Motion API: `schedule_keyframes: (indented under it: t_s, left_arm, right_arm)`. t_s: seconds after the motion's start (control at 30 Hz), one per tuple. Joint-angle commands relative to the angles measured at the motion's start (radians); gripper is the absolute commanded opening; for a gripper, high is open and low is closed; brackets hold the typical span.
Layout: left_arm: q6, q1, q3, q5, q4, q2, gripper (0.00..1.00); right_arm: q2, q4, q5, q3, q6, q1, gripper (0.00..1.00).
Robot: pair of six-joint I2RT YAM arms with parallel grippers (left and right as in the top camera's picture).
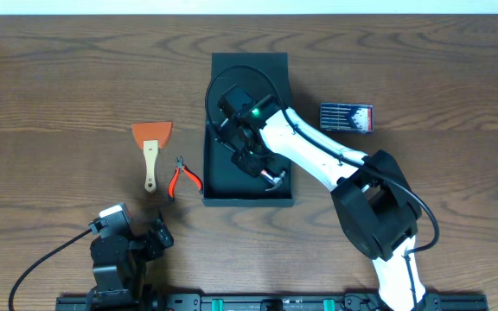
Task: Pack container
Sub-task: 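Grasp the clear precision screwdriver case with the right gripper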
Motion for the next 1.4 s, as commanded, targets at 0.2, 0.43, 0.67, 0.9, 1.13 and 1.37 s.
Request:
schedule_keyframes:
  t_s: [0.2, 0.43, 0.67, 0.9, 1.13, 1.37]
  left_arm:
    - [0.013, -0.004, -0.004, -0.011, -0.002, -0.006, 0.98]
    - [0.013, -0.004, -0.004, -0.011, -0.002, -0.006, 0.99]
    - [0.013, -0.004, -0.004, -0.011, -0.002, -0.006, 0.99]
    - [0.013, -0.004, -0.004, -0.011, -0.002, -0.006, 0.99]
    - [0.013, -0.004, -0.004, -0.011, -0.002, -0.006, 0.99]
    - [0.013, -0.004, -0.004, -0.011, -0.002, -0.006, 0.99]
  right_arm:
    - [0.001, 0.013, 0.007, 0.014, -0.009, 0.006, 0.39]
    - [-0.054, -0.028, -0.003, 0.086, 0.01, 0.006, 0.51]
    - [-0.237, -0.101, 0.074, 0.175, -0.016, -0.011, 0.99]
    - [-0.411, -0.095, 0.159, 0.175, -0.194, -0.183, 0.99]
    - [-0.344, -0.093, 0.01, 0.175, -0.336, -0.427, 0.99]
    - [-0.201, -0.006, 0.058, 0.175, -0.364, -0.495, 0.99]
